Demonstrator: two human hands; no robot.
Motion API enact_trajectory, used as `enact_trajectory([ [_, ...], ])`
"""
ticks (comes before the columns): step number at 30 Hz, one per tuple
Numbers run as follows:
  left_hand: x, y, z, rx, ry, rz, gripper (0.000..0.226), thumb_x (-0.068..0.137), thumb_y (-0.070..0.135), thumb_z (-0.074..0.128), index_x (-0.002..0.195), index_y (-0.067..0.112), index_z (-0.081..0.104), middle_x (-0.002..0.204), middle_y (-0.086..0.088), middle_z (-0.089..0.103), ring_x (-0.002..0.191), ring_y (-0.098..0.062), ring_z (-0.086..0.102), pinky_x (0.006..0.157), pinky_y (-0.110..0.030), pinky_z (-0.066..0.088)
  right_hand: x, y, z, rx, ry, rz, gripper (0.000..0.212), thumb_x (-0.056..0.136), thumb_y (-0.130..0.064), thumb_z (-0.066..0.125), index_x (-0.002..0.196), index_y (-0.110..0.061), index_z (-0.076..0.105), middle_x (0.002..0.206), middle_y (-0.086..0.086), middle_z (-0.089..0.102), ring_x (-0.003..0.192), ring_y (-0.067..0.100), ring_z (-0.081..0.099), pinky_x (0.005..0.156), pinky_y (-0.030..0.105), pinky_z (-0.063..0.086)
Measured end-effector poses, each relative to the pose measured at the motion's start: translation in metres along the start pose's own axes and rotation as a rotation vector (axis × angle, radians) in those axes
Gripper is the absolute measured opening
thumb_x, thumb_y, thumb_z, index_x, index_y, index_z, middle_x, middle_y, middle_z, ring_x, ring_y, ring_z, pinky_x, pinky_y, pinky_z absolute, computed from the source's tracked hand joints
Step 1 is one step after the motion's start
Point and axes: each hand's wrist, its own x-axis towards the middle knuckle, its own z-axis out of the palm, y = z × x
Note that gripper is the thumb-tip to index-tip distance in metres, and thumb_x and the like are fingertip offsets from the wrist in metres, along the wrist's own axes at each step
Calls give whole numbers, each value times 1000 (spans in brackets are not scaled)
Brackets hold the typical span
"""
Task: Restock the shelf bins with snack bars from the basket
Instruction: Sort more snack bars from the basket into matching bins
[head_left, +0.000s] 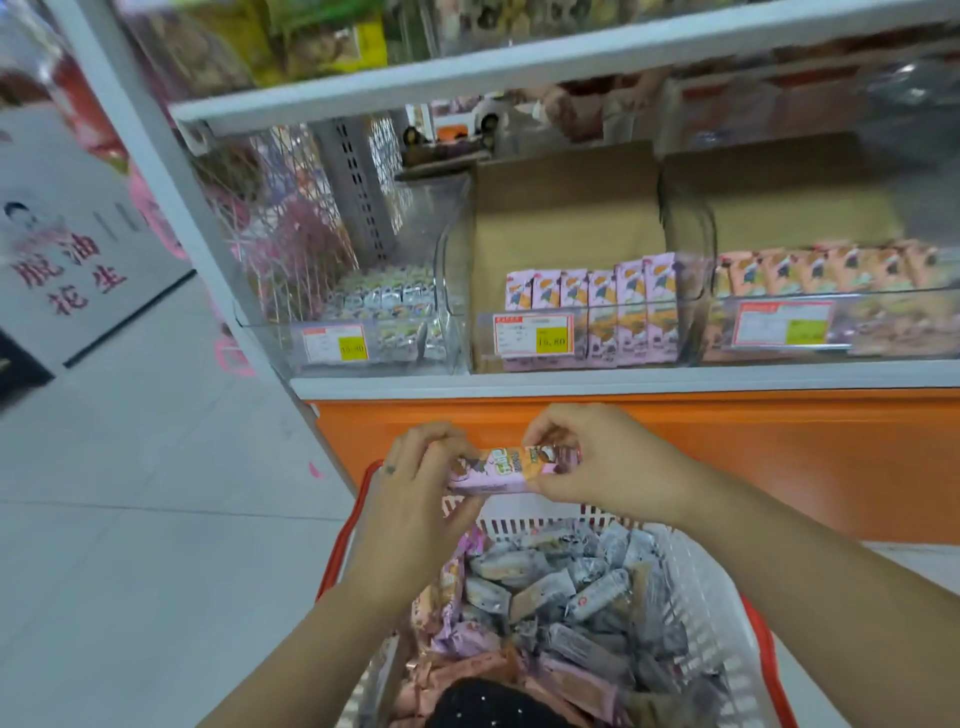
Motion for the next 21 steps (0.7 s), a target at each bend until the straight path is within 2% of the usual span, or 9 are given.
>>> enact_trajectory([
  [2,5,12,-11,-105,65,-143,52,74,20,80,107,35,44,111,12,43,103,-15,50,84,-32,45,-12,-11,-6,-4,102,-45,23,82,-22,72,99,-26,56,97,-10,58,77,9,56,71,25,47],
  [4,13,30,-25,-351,123,-419,45,74,30,76,100,43,42,111,10,48,103,-16,56,82,-30,49,-22,-19,-10,-34,247,-87,22,82,-23,70,97,-27,55,100,-11,55,84,7,54,76,25,47],
  [6,23,48,-35,-626,143,-677,31,79,27,71,98,33,47,108,2,57,93,-14,63,66,-21,52,-28,-24,-12,-30,401,-112,21,81,-25,71,93,-28,55,95,-17,51,82,1,50,71,19,43],
  [8,33,63,-40,-817,93,-785,17,85,17,66,98,20,55,99,-3,66,80,-12,68,62,-21,51,-30,-27,-9,5,513,-118,23,78,-27,74,90,-26,55,90,-19,48,80,-2,48,65,18,39],
  [11,49,82,-45,-971,34,-795,10,89,11,62,98,14,60,83,1,72,75,-16,68,76,-36,53,-29,-30,-2,44,606,-160,29,73,-29,79,86,-25,53,85,-20,46,79,-5,46,64,13,36],
  [13,58,89,-46,-996,50,-780,18,89,12,62,107,12,60,93,-4,72,82,-20,69,79,-41,53,-28,-32,0,103,646,-186,32,73,-26,79,88,-26,51,85,-20,46,83,-9,46,67,9,36],
  [15,66,93,-45,-992,52,-785,27,88,15,65,114,12,56,101,-5,70,85,-19,68,77,-40,54,-27,-33,0,169,662,-211,32,77,-21,77,92,-28,49,91,-19,49,88,-10,47,70,6,36],
  [18,82,96,-39,-943,27,-751,25,86,19,68,109,19,56,95,-2,69,75,-11,65,70,-31,53,-25,-35,2,208,655,-276,27,83,-16,71,100,-28,53,96,-17,55,87,-8,50,71,5,38],
  [21,101,86,-38,-827,14,-692,58,69,43,78,115,15,57,102,-4,66,84,-16,65,70,-30,51,-20,-35,-2,263,621,-271,31,88,-20,66,116,-27,55,110,-18,59,99,-7,52,83,8,40],
])
